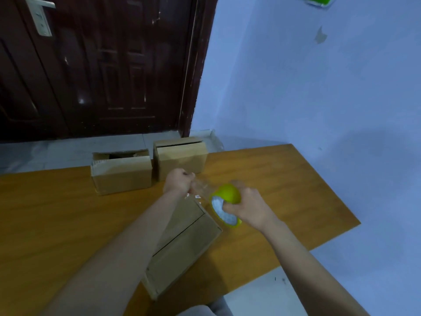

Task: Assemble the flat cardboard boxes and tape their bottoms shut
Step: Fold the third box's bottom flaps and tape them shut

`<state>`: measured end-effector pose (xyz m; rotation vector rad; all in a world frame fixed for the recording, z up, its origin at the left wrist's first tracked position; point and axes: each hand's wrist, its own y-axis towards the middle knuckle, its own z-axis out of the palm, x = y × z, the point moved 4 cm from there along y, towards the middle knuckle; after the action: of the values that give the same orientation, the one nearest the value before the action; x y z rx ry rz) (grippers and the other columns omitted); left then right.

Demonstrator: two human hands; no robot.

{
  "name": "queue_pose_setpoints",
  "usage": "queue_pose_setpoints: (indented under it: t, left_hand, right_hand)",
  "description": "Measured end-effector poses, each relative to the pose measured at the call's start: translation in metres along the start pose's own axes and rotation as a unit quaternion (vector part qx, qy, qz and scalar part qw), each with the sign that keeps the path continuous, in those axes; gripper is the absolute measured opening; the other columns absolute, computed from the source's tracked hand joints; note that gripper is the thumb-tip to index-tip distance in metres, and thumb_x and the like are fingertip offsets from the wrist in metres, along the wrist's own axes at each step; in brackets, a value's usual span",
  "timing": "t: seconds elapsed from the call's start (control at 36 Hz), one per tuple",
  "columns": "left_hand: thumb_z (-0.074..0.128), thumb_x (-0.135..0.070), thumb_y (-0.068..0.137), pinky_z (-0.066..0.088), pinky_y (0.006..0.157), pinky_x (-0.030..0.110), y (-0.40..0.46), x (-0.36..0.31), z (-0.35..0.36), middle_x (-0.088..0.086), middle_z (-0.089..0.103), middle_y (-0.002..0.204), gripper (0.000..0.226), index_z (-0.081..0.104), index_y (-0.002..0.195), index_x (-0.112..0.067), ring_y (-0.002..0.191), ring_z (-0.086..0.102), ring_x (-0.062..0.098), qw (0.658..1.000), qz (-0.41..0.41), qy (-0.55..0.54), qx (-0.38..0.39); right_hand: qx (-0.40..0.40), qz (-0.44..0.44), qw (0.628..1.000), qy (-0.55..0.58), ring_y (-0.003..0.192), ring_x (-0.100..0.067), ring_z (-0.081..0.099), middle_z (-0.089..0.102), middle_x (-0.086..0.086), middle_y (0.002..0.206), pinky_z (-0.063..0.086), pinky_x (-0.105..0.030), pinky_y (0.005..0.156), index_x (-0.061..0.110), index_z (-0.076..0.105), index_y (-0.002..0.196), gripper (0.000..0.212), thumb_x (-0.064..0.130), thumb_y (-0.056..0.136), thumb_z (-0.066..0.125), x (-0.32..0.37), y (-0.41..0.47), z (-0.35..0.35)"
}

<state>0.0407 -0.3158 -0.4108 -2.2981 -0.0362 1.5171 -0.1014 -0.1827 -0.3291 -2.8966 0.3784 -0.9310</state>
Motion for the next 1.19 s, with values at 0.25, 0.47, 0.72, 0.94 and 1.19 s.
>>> queue_pose_setpoints:
  t: [0.25,0.47,0.72,0.94,1.19]
  left_hand:
    - [0.051,-0.037,0.095,0.038,0.052,0.023,0.009,0.005,0.001,0.0,0.065,0.076,0.027,0.059,0.078,-0.017,0.065,0.057,0.011,0.976,0.079,0.204,-0.003]
    - [0.047,-0.034,0.098,0.044,0.061,0.027,0.019,0.029,0.012,0.001,0.064,0.083,0.023,0.058,0.089,-0.016,0.075,0.059,0.016,0.978,0.082,0.19,0.007]
    - [0.049,-0.04,0.096,0.046,0.061,0.032,0.023,0.047,0.015,0.0,0.062,0.074,0.029,0.059,0.082,-0.017,0.07,0.058,0.019,0.981,0.112,0.157,-0.027]
    - [0.049,-0.033,0.097,0.034,0.055,0.027,0.024,0.06,0.013,0.002,0.057,0.074,0.027,0.058,0.085,-0.01,0.072,0.051,0.019,0.992,0.096,0.062,-0.056]
    - [0.044,-0.035,0.098,0.035,0.054,0.027,0.021,0.06,0.017,-0.002,0.054,0.072,0.026,0.055,0.088,-0.013,0.068,0.05,0.016,0.988,0.117,0.085,-0.054]
  right_hand:
    - [0.118,0.067,0.99,-0.037,0.044,-0.007,0.044,0.049,0.007,0.056,0.03,-0.027,0.046,0.03,0.053,0.117,0.04,0.032,0.08,0.066,-0.053,-0.021,0.011]
    - [0.077,0.053,0.99,-0.109,0.053,-0.004,0.046,0.051,0.008,0.074,0.032,-0.024,0.045,0.028,0.042,0.131,0.056,0.051,0.083,0.061,-0.062,-0.021,0.036]
    - [0.082,0.075,0.985,-0.132,0.055,-0.009,0.048,0.051,0.005,0.072,0.038,-0.027,0.047,0.026,0.038,0.139,0.064,0.052,0.084,0.06,-0.064,-0.014,0.042]
    - [0.072,0.054,0.987,-0.134,0.089,-0.019,0.058,0.056,0.0,0.113,0.041,-0.029,0.059,0.028,0.035,0.135,0.066,0.046,0.08,0.066,-0.056,-0.013,0.033]
    - [-0.004,0.036,0.996,-0.082,0.08,-0.015,0.054,0.05,0.005,0.112,0.041,-0.027,0.055,0.025,0.041,0.119,0.047,0.031,0.08,0.066,-0.064,-0.027,0.032]
